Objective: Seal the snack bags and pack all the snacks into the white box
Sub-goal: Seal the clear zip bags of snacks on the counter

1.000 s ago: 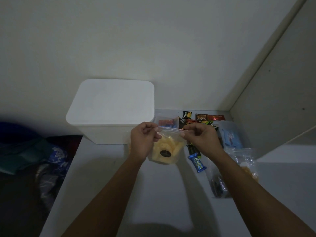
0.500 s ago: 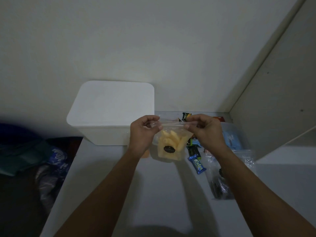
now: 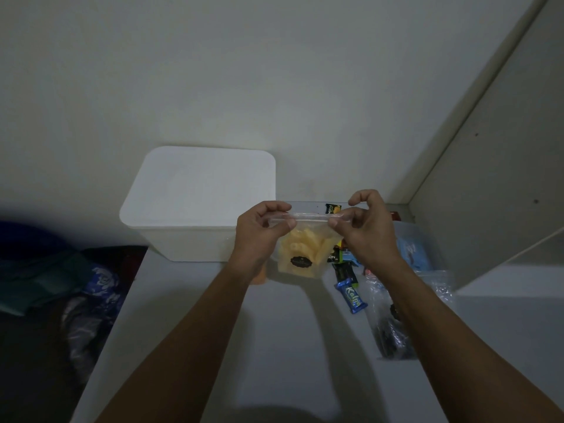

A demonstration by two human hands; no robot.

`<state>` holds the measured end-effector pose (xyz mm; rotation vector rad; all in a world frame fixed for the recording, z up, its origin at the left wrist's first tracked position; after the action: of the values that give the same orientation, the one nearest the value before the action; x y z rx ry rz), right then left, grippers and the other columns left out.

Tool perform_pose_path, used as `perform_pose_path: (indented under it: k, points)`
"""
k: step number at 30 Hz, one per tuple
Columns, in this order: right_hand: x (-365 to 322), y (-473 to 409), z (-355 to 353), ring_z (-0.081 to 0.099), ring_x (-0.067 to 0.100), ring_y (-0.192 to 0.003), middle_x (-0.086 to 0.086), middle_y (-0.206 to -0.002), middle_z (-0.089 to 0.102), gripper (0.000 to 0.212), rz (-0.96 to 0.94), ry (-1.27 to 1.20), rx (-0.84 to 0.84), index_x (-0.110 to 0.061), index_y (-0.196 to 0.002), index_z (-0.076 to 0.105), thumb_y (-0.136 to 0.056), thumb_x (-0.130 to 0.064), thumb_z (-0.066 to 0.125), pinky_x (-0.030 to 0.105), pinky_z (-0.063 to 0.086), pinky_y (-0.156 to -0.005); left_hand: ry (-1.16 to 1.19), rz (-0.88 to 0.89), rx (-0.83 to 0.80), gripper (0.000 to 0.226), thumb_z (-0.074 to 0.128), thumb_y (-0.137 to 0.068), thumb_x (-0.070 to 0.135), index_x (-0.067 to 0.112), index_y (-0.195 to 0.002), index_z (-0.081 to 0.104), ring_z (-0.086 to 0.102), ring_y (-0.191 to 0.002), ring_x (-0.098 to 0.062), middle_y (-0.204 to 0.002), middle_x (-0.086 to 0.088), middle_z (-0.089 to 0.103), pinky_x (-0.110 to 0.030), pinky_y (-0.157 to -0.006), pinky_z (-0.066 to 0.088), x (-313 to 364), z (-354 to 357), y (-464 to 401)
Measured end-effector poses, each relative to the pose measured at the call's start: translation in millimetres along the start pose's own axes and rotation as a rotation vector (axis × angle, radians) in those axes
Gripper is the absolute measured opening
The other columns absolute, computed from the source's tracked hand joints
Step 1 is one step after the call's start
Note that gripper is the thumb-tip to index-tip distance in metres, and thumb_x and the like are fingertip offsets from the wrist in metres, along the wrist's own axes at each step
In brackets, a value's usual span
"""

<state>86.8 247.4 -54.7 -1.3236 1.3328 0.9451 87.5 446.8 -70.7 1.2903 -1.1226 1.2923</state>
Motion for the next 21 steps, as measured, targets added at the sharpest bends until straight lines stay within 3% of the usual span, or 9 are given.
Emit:
perform_pose_path:
  k: [6, 11, 18, 21]
  points:
    - [-6.2, 3.7, 5.1, 0.068, 0.009, -0.075, 0.005, -0.084, 0.07, 0.05, -0.005, -0.019, -0.058, -0.018, -0.117, 0.045, -0.079, -0.002, 0.073, 0.019, 0.056, -0.064, 0.002, 0.016, 0.066, 0.028, 0.075, -0.072, -0.003, 0.01, -0.095, 0.066, 0.065, -0.082, -0.012, -0.091, -0.01, 0.071, -0.024, -0.075, 0.055, 6.3, 1.1, -3.2]
    - [-8.9, 2.2, 6.0, 0.067, 0.007, -0.071, 0.008, -0.081, 0.069, 0.042, 0.002, -0.021, -0.025, -0.013, -0.11, 0.049, -0.078, 0.002, 0.072, 0.021, 0.057, -0.065, 0.034, -0.001, 0.005, 0.023, 0.074, -0.076, 0.001, 0.009, -0.097, 0.069, 0.065, -0.078, -0.003, -0.088, 0.001, 0.07, -0.019, -0.071, 0.055, 9.5, 9.1, -1.1]
    - [-6.9, -1.2, 3.3, 0.069, 0.015, -0.079, 0.006, -0.084, 0.072, 0.047, 0.008, -0.088, -0.043, -0.016, -0.112, 0.05, -0.075, -0.003, 0.077, 0.028, 0.059, -0.072, 0.031, -0.083, -0.008, 0.011, 0.079, -0.071, 0.004, 0.014, -0.073, 0.073, 0.068, -0.066, -0.007, -0.064, 0.006, 0.072, -0.024, -0.068, 0.055, 11.1, 8.2, -1.6]
    - [-3.9, -2.4, 4.8, 0.069, 0.019, -0.084, 0.011, -0.093, 0.071, 0.032, 0.042, -0.072, -0.102, -0.011, -0.103, 0.063, -0.075, -0.011, 0.079, 0.029, 0.058, -0.071, 0.036, -0.069, 0.021, 0.016, 0.079, -0.07, 0.003, 0.017, -0.068, 0.072, 0.067, -0.063, -0.006, -0.06, 0.006, 0.071, -0.022, -0.064, 0.054, 15.2, 10.1, -1.6]
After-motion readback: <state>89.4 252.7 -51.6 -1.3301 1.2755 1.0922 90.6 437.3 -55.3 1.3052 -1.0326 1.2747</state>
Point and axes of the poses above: each hand's wrist, its own y-axis away from the middle knuckle, its own z-axis out of the palm, x = y × z, the point moved 5 cm from there along -y, towards the middle knuckle
